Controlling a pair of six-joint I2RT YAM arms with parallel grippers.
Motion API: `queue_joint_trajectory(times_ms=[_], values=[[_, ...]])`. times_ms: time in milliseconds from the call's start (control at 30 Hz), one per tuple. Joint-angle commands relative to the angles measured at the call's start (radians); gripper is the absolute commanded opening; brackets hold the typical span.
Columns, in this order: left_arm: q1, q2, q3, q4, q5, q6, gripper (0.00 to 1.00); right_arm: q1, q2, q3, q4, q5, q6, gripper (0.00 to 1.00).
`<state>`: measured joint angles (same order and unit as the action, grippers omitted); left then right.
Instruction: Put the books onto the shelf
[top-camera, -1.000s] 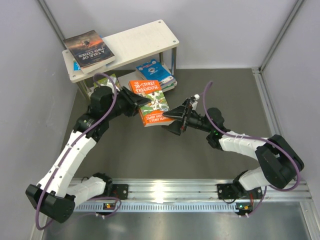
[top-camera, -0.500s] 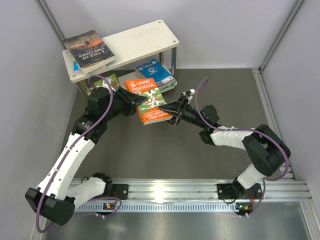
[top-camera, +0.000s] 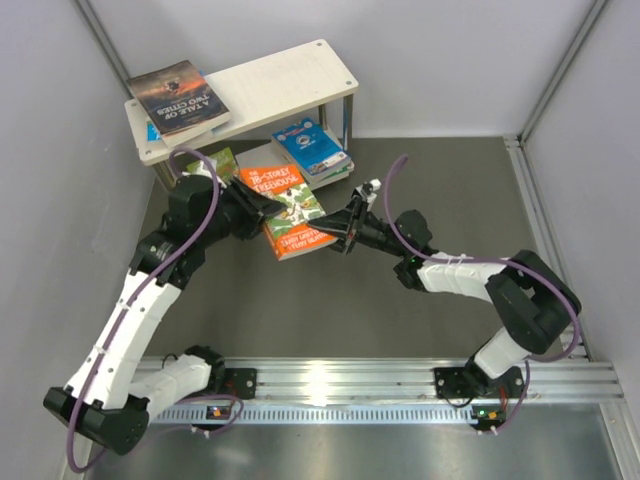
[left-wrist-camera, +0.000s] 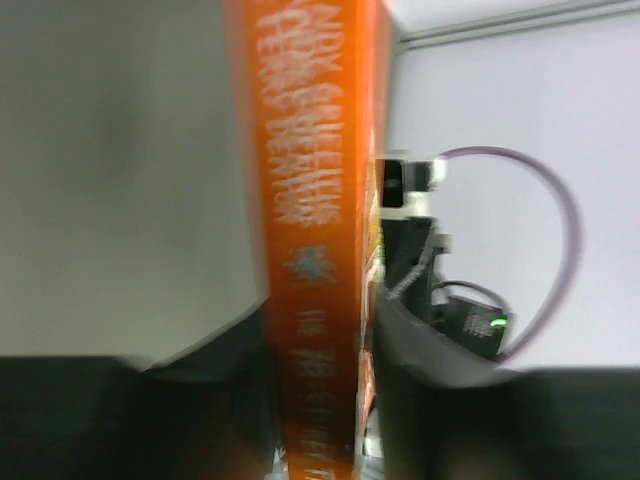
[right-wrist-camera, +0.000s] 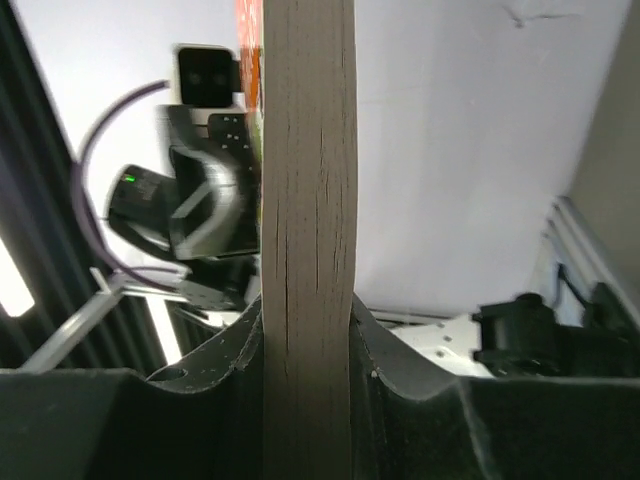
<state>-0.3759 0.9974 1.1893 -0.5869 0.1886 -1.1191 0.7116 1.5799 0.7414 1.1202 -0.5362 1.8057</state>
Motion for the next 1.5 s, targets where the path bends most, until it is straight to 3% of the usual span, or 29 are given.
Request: queue_joint_trajectory(times_ms=[0, 33, 133, 267, 667, 933, 1067, 1333, 1433, 1467], values=[[0.005, -0.010, 0.111, -0.179, -0.057, 0.175, 0.60, 0.003, -0.060, 0.045, -0.181, -0.054, -0.163, 0.00], [0.005, -0.006, 0.127, -0.227, -0.069, 0.223, 0.70, 0.005, -0.060, 0.062, -0.279, -0.056, -0.217, 0.00], [0.005, -0.013, 0.191, -0.405, -0.179, 0.306, 0.88, 0.005, -0.038, 0.165, -0.451, -0.064, -0.325, 0.00], [0.005, -0.045, 0.266, -0.571, -0.339, 0.364, 0.95, 0.005, 0.028, 0.311, -0.572, -0.076, -0.400, 0.00], [0.005, -0.103, 0.418, -0.760, -0.483, 0.346, 0.95, 0.048, 0.377, 0.758, -0.680, -0.065, -0.417, 0.00], [0.005, -0.118, 0.471, -0.829, -0.499, 0.349, 0.95, 0.063, 0.747, 1.200, -0.727, -0.016, -0.376, 0.00], [0.005, -0.125, 0.460, -0.838, -0.486, 0.358, 0.95, 0.068, 0.931, 1.531, -0.822, 0.016, -0.378, 0.00], [0.003, -0.134, 0.432, -0.844, -0.497, 0.383, 0.95, 0.058, 1.094, 1.680, -0.823, 0.125, -0.333, 0.00], [0.005, -0.134, 0.431, -0.843, -0.505, 0.400, 0.95, 0.058, 1.134, 1.727, -0.836, 0.140, -0.333, 0.14], [0.003, -0.135, 0.431, -0.843, -0.506, 0.406, 0.95, 0.058, 1.140, 1.727, -0.838, 0.151, -0.338, 0.33]])
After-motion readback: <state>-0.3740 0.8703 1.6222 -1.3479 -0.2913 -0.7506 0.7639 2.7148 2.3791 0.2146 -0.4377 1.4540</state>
